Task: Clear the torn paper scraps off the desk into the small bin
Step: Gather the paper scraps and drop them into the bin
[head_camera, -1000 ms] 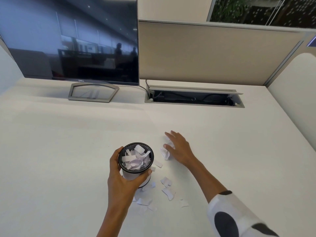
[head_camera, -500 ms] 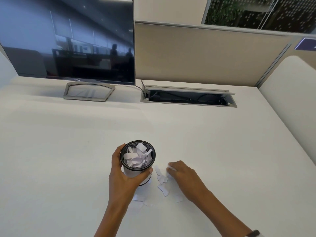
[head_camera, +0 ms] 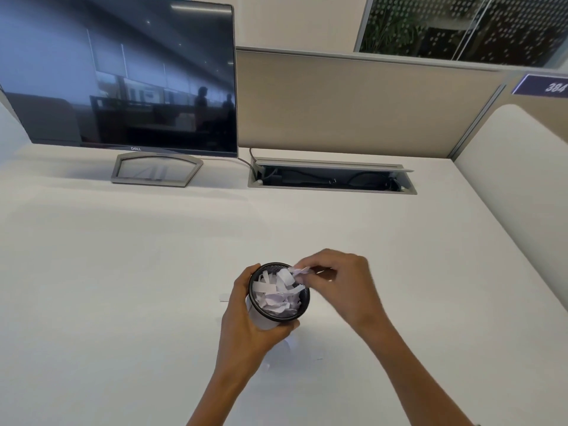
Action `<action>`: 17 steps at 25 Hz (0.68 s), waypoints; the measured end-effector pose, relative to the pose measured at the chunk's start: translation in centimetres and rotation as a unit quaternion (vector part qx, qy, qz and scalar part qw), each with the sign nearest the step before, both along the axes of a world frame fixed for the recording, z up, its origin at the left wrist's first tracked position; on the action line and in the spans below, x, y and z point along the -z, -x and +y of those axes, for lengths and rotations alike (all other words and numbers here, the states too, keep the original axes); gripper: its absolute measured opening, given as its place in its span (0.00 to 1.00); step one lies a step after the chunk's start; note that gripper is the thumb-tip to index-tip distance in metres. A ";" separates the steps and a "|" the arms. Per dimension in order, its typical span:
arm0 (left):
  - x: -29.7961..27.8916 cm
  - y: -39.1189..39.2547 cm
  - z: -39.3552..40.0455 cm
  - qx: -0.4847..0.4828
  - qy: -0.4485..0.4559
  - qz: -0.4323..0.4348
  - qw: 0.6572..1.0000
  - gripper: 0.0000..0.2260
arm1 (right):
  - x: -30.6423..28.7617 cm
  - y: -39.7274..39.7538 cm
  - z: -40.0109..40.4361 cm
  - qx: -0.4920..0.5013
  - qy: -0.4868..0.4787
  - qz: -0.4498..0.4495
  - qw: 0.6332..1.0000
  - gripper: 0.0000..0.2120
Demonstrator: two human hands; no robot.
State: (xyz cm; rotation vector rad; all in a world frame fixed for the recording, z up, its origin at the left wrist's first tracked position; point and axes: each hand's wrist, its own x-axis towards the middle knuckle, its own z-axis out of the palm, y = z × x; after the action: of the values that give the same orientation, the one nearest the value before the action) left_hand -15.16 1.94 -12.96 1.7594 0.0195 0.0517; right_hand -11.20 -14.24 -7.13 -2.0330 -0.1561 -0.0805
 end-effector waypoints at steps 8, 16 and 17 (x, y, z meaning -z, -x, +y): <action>-0.2 0.2 -0.3 0.001 0.035 0.014 0.999 0.37 | -0.8 3.2 1.4 -0.092 0.282 -0.160 0.942 0.16; -0.3 0.5 -0.6 0.030 0.031 0.006 0.999 0.33 | 1.8 3.3 2.7 -0.229 0.361 -0.064 0.902 0.41; -0.3 0.4 -0.5 0.027 0.025 0.007 0.999 0.34 | 1.6 3.2 2.7 -0.229 0.303 -0.053 0.924 0.39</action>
State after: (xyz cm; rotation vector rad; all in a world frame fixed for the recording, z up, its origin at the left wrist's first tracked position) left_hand -15.60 1.42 -12.70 1.7095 -0.0174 -0.0006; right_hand -14.36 -11.54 -8.70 -2.5466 -0.8049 0.1733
